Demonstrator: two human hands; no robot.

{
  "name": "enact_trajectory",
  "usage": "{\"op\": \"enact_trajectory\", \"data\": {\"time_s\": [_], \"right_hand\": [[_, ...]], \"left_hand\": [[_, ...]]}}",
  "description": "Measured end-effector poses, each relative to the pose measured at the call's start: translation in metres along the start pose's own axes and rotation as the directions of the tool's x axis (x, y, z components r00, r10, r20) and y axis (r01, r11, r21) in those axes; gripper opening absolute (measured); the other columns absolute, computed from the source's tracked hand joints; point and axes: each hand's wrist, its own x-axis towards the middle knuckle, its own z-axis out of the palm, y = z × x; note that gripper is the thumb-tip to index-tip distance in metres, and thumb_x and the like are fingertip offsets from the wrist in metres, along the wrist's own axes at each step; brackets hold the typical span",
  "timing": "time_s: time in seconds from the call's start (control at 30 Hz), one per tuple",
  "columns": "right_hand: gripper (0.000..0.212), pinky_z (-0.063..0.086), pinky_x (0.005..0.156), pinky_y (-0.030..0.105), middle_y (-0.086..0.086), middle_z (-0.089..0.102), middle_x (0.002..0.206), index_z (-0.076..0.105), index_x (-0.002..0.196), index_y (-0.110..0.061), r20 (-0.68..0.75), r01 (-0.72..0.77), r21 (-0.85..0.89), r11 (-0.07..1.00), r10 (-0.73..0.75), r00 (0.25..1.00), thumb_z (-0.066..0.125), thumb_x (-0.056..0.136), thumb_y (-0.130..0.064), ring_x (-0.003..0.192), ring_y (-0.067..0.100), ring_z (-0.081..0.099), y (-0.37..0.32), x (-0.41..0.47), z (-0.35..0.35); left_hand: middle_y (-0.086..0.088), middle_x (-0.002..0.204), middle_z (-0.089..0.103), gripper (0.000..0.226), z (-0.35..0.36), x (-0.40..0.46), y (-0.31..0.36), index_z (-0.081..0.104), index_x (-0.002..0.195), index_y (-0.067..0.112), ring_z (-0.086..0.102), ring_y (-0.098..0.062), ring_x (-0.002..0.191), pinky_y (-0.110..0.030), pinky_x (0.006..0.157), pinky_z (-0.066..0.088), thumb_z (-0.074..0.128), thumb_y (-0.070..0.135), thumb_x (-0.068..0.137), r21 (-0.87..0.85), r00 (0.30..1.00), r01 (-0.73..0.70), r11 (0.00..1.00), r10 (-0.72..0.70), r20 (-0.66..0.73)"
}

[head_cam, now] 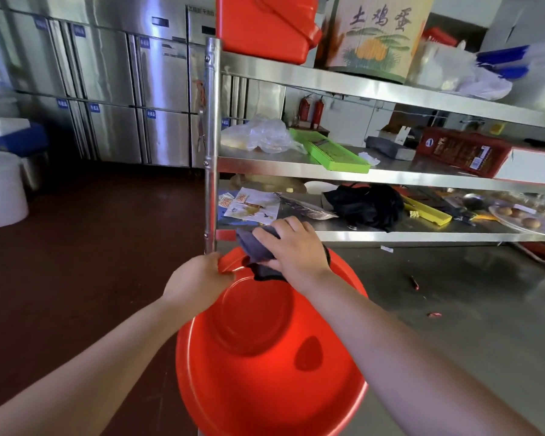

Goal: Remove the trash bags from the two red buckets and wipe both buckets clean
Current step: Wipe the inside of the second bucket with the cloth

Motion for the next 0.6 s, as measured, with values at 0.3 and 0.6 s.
{"op": "enact_trajectory", "data": {"time_s": [0.3,0.6], "right_hand": [[0.057,0.046,0.073,0.043,0.012,0.060,0.098,0.059,0.120,-0.019,0.045,-0.585,-0.032,0.810,0.586,0.809,0.076,0.071,-0.042,0.093,0.035,0.055,0.032,-0.053,0.033],[0.057,0.046,0.068,0.036,0.009,0.061,0.103,0.048,0.130,-0.020,0.223,-0.775,0.149,0.614,0.743,0.631,0.068,0.082,-0.041,0.099,0.029,0.055,0.030,-0.083,0.036]], "left_hand": [[-0.001,0.072,0.068,0.014,-0.011,-0.009,-0.034,0.063,0.085,0.024,0.065,-0.022,0.069,-0.042,0.070,0.054,0.058,0.037,0.085,-0.215,0.978,0.185,0.959,-0.202,-0.059],[-0.001,0.074,0.071,0.026,-0.013,-0.026,-0.047,0.065,0.084,0.024,0.068,-0.023,0.069,-0.048,0.073,0.056,0.061,0.050,0.081,-0.381,0.956,0.246,0.892,-0.288,-0.059]]}}
